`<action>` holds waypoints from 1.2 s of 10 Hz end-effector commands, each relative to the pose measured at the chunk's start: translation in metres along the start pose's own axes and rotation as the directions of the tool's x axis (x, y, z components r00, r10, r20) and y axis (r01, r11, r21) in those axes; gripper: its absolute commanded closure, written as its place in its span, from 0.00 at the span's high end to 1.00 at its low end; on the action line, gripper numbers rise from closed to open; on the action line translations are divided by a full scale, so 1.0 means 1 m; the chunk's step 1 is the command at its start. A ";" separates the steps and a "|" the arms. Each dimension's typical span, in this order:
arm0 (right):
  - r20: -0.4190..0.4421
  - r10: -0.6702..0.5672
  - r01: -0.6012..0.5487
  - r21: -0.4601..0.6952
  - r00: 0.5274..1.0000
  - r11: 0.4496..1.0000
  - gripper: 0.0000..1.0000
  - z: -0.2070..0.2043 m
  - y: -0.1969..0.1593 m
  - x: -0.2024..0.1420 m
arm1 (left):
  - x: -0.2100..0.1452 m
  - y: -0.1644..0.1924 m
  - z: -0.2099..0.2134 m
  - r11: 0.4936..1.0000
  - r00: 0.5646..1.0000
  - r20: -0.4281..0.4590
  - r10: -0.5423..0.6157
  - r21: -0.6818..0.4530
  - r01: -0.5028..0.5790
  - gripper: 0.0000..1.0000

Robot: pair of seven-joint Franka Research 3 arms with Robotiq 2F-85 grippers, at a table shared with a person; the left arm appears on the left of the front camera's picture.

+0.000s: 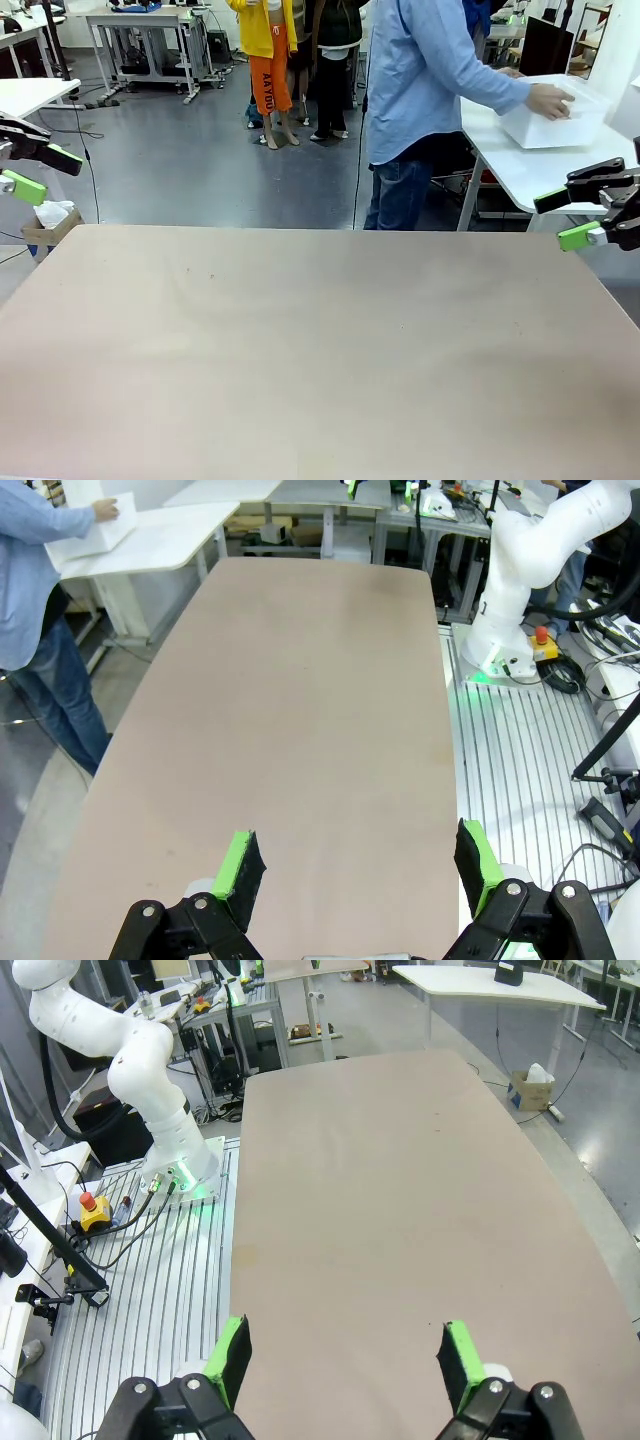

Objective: Stack the cups and store them in the basket.
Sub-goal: Place the stack of Reusable plastic cups into the Pantry Basket.

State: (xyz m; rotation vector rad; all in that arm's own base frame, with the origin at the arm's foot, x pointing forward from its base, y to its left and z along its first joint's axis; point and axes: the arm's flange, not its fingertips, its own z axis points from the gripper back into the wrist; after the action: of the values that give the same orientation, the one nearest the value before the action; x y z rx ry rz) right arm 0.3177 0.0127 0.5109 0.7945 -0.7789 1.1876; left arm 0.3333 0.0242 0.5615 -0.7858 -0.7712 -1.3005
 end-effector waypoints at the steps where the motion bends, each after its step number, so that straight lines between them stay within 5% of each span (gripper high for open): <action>1: 0.018 0.007 -0.007 0.003 1.000 1.000 1.00 0.001 -0.001 0.002 | 0.001 0.000 0.001 1.000 1.000 0.012 -0.011 -0.007 0.011 1.00; 12: 0.018 0.007 -0.007 0.003 1.000 1.000 1.00 0.001 -0.001 0.002 | 0.001 0.000 0.001 1.000 1.000 0.012 -0.011 -0.007 0.011 1.00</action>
State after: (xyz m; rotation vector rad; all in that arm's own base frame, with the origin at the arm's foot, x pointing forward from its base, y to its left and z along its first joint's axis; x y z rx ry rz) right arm 0.3177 0.0127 0.5109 0.7945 -0.7789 1.1876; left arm 0.3333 0.0242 0.5615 -0.7859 -0.7714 -1.3005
